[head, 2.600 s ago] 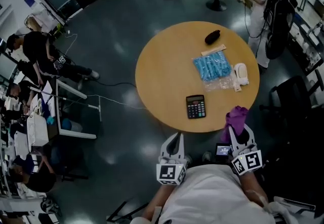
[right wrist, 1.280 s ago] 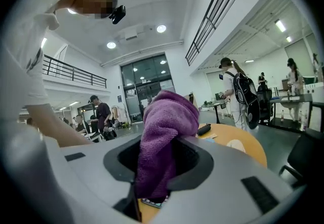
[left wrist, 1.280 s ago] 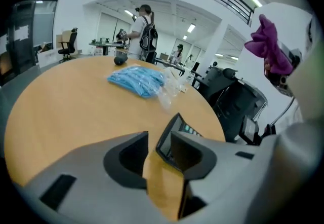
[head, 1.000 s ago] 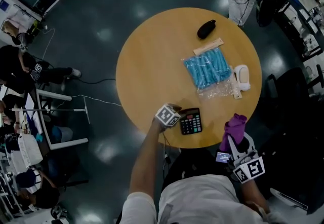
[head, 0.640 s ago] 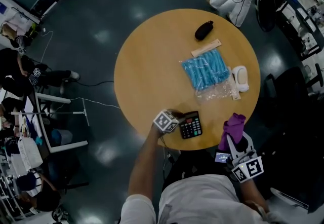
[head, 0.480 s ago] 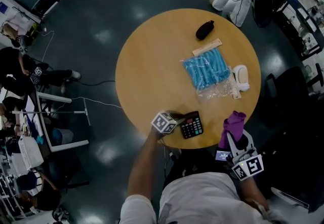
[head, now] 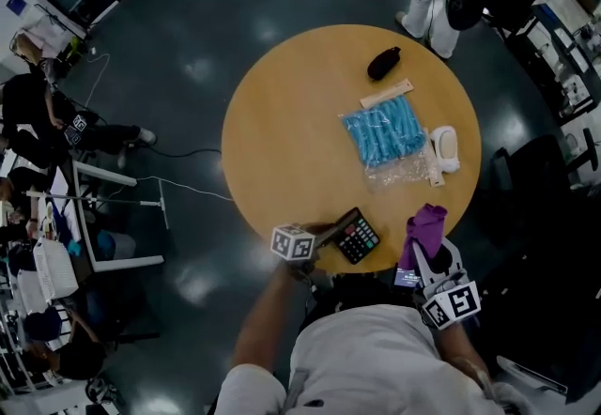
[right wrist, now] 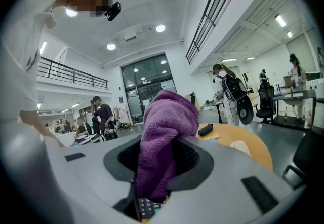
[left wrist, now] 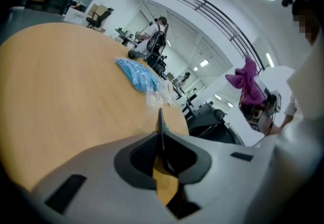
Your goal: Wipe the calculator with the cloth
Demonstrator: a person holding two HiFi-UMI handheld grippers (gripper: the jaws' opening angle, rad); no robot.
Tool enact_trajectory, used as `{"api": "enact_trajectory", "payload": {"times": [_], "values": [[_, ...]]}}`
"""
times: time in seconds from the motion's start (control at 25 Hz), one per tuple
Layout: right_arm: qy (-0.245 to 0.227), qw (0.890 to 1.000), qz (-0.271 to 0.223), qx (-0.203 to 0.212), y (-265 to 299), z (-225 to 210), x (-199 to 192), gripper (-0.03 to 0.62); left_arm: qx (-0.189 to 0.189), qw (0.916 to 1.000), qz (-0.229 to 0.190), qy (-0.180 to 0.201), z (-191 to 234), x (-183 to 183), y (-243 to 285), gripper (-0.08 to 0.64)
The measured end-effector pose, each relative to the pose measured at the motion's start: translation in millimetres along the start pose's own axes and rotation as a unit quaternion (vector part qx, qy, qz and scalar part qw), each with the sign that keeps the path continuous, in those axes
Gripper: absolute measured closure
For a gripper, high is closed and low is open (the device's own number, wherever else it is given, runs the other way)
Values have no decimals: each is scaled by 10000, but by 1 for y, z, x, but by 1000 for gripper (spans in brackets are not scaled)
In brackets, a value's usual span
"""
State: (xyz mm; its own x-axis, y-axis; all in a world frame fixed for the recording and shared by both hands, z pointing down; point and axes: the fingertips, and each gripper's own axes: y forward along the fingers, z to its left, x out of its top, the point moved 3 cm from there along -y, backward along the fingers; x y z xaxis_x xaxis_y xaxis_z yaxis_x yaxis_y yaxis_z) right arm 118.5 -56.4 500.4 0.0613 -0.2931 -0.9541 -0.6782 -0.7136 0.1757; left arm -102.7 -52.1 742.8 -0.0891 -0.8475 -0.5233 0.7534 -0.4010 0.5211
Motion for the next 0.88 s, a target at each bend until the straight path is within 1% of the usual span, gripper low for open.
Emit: {"api": "enact_trajectory", "payload": {"times": [0.08, 0.16, 0.24, 0.32, 0.44, 0.52, 0.68, 0.8, 0.88], "values": [[-40, 10000, -41, -11, 0, -1, 3, 472, -149, 9988, -379, -278, -16, 11, -15, 515], [-89, 9999, -123, -17, 2, -5, 8, 472, -276, 9964, -688, -404, -35, 30, -33, 515], [-166, 9996, -216, 3, 6, -7, 16, 472, -351, 9953, -838, -334, -53, 55, -54, 515], [-248, 9993, -296, 26, 11, -7, 25, 472, -428, 9953, -861, -89, -73, 84, -76, 515], [-315, 9986, -421, 54, 17, -7, 37, 472, -542, 9947, -780, 384, -101, 122, -102, 515], [-485, 9977, -461, 120, 22, -2, 43, 472, -630, 9939, -688, 588, -115, 140, -112, 514], [-1321, 9896, -335, 457, 44, 14, 56, 472, -700, 9924, -373, 939, -137, 164, -124, 514], [-1786, 9821, -46, 601, 60, 22, 63, 472, -679, 9902, -96, 1218, -153, 169, -130, 514], [-2122, 9748, 193, 658, 76, 29, 65, 472, -703, 9876, 8, 1403, -162, 173, -135, 514]]}}
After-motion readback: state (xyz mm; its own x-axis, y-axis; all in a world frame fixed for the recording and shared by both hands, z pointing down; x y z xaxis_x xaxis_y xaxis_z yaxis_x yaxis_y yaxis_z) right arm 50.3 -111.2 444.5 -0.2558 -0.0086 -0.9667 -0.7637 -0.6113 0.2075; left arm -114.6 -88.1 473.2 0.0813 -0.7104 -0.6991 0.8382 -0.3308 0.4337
